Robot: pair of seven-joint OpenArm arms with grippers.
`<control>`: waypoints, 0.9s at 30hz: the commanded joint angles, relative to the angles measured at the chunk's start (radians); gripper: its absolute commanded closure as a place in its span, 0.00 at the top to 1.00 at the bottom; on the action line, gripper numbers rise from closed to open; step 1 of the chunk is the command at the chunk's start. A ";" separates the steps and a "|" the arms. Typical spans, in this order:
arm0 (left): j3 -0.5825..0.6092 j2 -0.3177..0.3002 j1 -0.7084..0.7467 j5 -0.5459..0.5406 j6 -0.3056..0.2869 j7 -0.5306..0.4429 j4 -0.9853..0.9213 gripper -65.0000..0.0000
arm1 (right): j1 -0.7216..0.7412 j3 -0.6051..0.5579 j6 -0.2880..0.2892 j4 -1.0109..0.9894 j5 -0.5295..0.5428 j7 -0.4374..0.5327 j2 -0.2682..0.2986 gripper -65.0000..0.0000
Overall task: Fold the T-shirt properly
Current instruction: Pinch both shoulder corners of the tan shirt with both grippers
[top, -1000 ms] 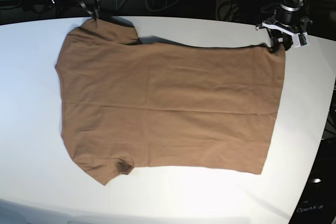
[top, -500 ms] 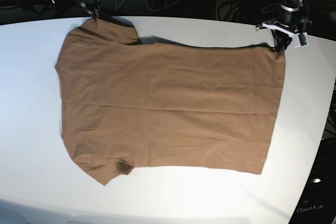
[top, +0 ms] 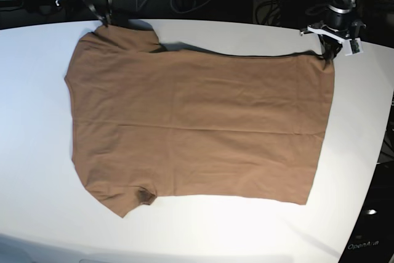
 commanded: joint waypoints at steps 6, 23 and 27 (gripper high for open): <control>-0.007 -0.010 0.029 -0.003 0.005 0.021 0.100 0.05 | -0.014 0.012 -0.005 0.072 0.010 0.025 0.004 0.01; -0.064 -0.019 -0.008 0.000 0.005 0.124 0.108 0.05 | 0.090 0.011 0.046 0.078 0.011 -0.064 0.006 0.01; -0.123 -0.011 -0.072 0.004 0.001 0.220 0.122 0.05 | 0.129 0.014 0.078 0.078 0.010 -0.067 0.006 0.01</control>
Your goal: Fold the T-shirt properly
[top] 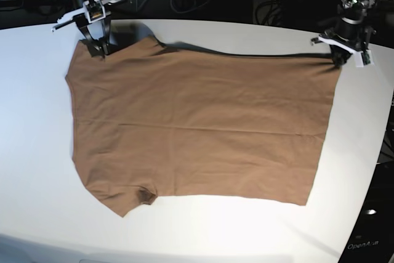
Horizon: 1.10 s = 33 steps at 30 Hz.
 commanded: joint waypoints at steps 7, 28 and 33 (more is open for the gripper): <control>-0.009 -0.016 -0.066 -0.004 -0.005 0.097 0.069 0.05 | 0.063 0.016 0.002 0.017 0.011 -0.025 0.006 0.01; 0.028 -0.013 -0.225 -0.004 -0.005 0.287 0.092 0.05 | 0.330 0.013 0.087 0.016 0.011 -0.195 0.043 0.01; 0.028 -0.013 -0.279 -0.002 -0.005 0.298 0.082 0.05 | 0.361 0.014 0.125 0.014 0.011 -0.216 0.041 0.01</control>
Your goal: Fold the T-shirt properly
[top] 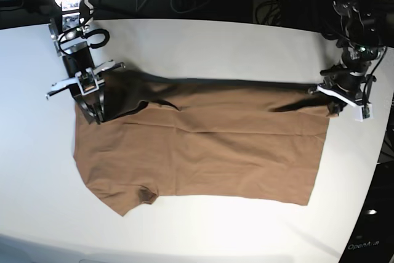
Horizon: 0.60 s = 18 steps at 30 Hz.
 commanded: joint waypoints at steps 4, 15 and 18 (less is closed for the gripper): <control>-0.006 -0.019 -0.063 -0.004 -0.005 0.038 0.013 0.05 | 0.038 0.001 -0.006 0.016 0.012 0.002 0.006 0.01; -0.004 -0.021 -0.179 -0.004 -0.005 0.069 -0.046 0.05 | 0.088 -0.002 -0.004 0.002 -0.013 -0.011 0.006 0.01; -0.004 -0.021 -0.195 -0.004 -0.005 0.067 -0.076 0.05 | 0.102 -0.001 -0.004 -0.004 -0.030 -0.014 0.006 0.01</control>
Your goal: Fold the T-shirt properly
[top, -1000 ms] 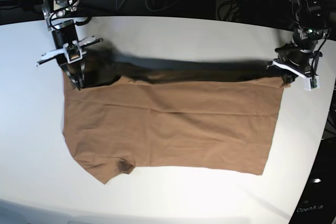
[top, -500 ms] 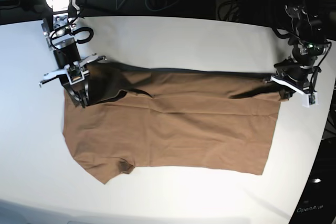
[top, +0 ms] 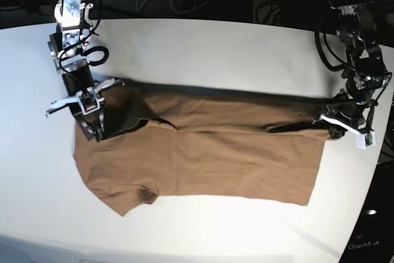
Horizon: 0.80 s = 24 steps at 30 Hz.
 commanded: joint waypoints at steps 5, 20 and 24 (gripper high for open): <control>0.022 -0.021 -0.047 -0.005 -0.001 -0.029 -0.008 0.05 | 0.027 0.001 -0.007 0.015 0.007 0.027 0.008 0.01; 0.066 -0.038 -0.127 -0.005 0.002 -0.032 -0.059 0.05 | 0.100 0.001 -0.007 -0.074 0.006 0.027 0.011 0.01; 0.066 -0.038 -0.139 -0.005 0.000 -0.032 -0.097 0.05 | 0.112 0.001 -0.007 -0.086 0.006 0.027 0.011 0.01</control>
